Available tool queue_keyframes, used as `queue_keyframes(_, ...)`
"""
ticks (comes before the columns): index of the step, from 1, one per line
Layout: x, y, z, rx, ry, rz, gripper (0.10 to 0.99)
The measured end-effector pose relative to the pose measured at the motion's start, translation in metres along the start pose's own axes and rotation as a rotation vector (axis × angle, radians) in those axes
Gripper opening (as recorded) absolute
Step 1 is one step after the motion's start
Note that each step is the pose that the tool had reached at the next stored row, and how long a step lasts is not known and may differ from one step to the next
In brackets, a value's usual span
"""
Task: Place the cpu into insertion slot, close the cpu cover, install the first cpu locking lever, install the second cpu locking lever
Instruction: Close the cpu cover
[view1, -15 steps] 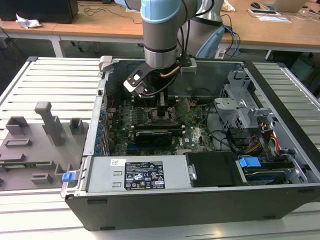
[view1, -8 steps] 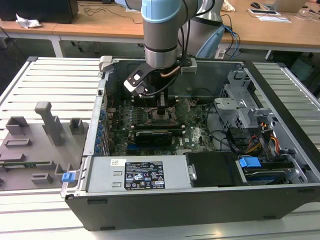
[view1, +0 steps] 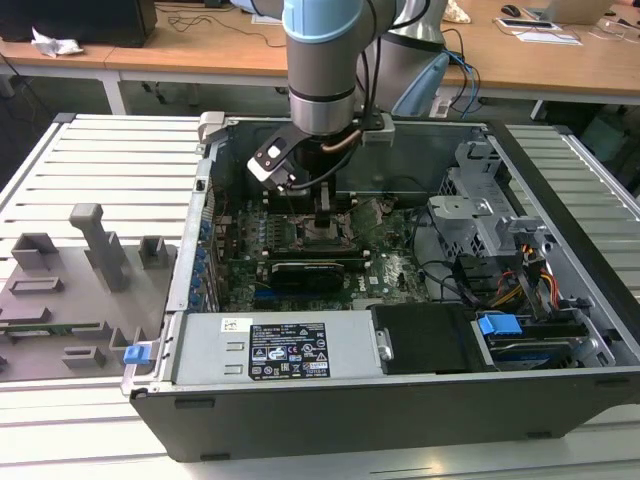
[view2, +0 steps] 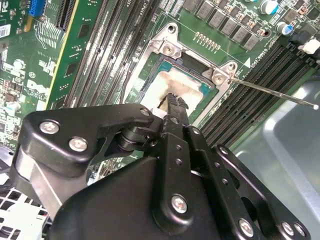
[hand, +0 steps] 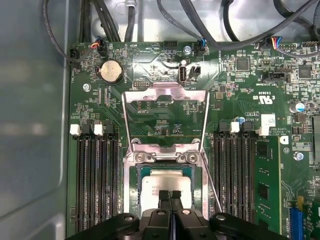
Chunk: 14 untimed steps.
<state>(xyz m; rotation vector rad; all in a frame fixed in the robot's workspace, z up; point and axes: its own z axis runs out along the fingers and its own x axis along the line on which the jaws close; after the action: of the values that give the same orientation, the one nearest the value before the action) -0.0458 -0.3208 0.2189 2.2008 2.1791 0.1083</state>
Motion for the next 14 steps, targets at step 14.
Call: queue_keyframes(14,0.0001,0.0103,-0.0106,0.004,-0.0001,0.001,0.106)
